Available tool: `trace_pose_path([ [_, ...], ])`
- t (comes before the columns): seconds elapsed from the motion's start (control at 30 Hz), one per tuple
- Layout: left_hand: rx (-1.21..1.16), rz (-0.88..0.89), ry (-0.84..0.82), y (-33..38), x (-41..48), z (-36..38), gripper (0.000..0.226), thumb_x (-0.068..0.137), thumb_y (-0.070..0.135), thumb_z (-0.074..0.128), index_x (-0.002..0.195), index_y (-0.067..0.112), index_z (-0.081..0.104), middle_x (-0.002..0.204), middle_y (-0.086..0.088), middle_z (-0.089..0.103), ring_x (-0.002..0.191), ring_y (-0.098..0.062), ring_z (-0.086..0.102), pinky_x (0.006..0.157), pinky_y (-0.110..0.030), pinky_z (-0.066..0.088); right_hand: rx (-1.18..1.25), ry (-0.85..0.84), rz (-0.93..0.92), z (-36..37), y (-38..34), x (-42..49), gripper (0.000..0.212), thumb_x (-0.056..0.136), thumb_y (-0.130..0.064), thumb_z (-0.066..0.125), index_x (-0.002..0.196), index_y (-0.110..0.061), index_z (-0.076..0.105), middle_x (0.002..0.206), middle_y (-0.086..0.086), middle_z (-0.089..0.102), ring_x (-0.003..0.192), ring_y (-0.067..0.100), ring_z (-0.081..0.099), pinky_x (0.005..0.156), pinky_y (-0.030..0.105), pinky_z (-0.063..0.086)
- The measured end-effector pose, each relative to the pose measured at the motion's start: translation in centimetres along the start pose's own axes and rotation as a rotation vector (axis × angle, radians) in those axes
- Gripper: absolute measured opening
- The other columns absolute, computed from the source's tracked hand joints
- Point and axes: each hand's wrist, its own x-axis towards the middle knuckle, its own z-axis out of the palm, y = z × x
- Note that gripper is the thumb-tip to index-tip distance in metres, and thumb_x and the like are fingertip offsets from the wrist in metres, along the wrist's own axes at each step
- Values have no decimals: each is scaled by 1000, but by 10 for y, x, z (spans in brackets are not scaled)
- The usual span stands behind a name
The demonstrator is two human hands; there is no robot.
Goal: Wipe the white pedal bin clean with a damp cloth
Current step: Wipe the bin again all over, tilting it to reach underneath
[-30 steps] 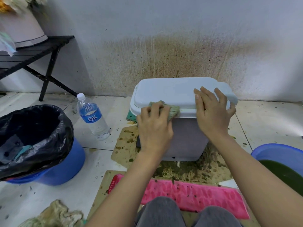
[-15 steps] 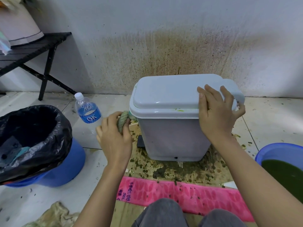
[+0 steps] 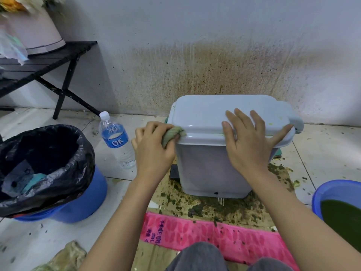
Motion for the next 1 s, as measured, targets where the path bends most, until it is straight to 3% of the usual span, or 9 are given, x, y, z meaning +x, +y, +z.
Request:
trace_pose_path([
  [0.1, -150, -224, -37, 0, 26, -5, 10, 88, 34, 67, 95, 28, 63, 95, 5, 67, 98, -30, 59, 87, -46, 47, 5, 17, -9, 2, 0, 0, 46, 101, -54, 26, 134, -37, 54, 144, -14, 51, 142, 19, 34, 103, 77, -11],
  [0.23, -230, -370, -91, 3, 46, -12, 22, 86, 25, 71, 75, 28, 53, 80, 3, 65, 90, -35, 64, 81, -59, 53, 3, 47, -8, 4, -1, -1, 46, 101, -54, 27, 132, -36, 56, 142, -14, 53, 141, 20, 36, 103, 77, -10],
  [0.3, -316, -429, -130, 2, 54, -14, 25, 83, 18, 74, 72, 24, 52, 69, 1, 62, 71, -27, 64, 68, -49, 56, 6, 53, -6, 4, -2, -1, 46, 101, -53, 27, 132, -36, 57, 142, -13, 53, 140, 21, 36, 103, 78, -9],
  [0.4, -576, -572, -168, 1, 53, -14, 29, 82, 8, 75, 75, 14, 47, 59, -3, 56, 45, -13, 53, 46, -29, 47, 5, 51, 1, 3, -3, -2, 47, 101, -54, 26, 132, -36, 56, 142, -14, 53, 141, 21, 35, 103, 78, -9],
  [0.6, -850, -817, -77, 12, 43, -4, 26, 78, 5, 76, 79, 14, 52, 68, -6, 57, 58, -18, 53, 44, -22, 45, -5, 56, 14, 5, -4, -2, 47, 101, -53, 26, 132, -36, 56, 143, -14, 52, 141, 20, 35, 104, 77, -9],
  [0.67, -830, -762, -52, 15, 48, -3, 20, 80, 4, 73, 81, 13, 55, 70, -7, 58, 60, -19, 55, 50, -27, 48, -5, 55, 12, 5, -3, -1, 47, 101, -53, 27, 132, -36, 56, 143, -14, 52, 141, 20, 34, 104, 77, -9],
  [0.8, -444, -505, -63, 10, 36, 0, 10, 89, 20, 65, 96, 26, 70, 99, -6, 67, 94, -39, 59, 86, -63, 51, -5, 52, 13, 7, -3, -2, 46, 101, -54, 26, 133, -36, 56, 143, -14, 52, 141, 20, 34, 104, 77, -9],
  [0.87, -249, -355, -26, 6, 23, 1, 16, 92, 27, 65, 107, 31, 71, 112, 1, 63, 106, -28, 50, 96, -54, 43, -11, 55, 15, 8, -3, -2, 46, 102, -54, 26, 133, -36, 56, 143, -14, 52, 141, 20, 34, 105, 78, -8],
  [1.0, -13, -150, 71, 8, -2, 5, 24, 96, 32, 61, 118, 31, 69, 114, 7, 57, 99, -13, 31, 85, -33, 24, -16, 53, 22, 8, -3, -2, 45, 102, -54, 26, 133, -37, 55, 143, -14, 52, 141, 19, 33, 105, 78, -7],
])
